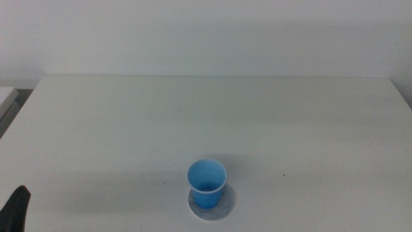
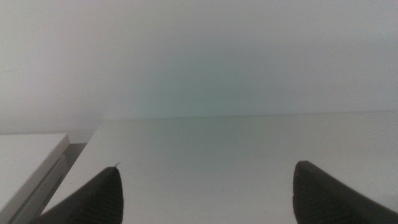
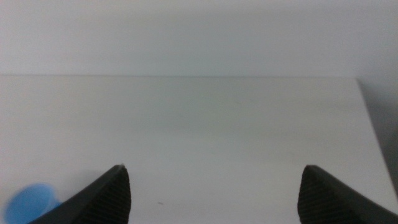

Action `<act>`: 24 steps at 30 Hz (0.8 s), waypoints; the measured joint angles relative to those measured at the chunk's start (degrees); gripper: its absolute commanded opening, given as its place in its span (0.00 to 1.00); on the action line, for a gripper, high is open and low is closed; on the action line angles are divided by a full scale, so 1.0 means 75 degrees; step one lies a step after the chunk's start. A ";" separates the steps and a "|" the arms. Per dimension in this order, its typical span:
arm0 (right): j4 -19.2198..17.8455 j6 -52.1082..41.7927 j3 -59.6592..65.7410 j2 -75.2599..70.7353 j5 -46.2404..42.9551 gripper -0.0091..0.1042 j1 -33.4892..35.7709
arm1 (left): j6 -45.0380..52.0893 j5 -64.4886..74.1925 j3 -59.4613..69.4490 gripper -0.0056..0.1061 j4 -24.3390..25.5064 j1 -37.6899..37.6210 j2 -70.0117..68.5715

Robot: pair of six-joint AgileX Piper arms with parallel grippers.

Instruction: Place an empty cup on a cup mat.

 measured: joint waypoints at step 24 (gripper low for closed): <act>-0.3464 0.3057 0.3047 -0.1978 -0.0389 0.89 0.0000 | 0.0000 0.0000 0.0000 0.89 0.0000 0.0000 0.0000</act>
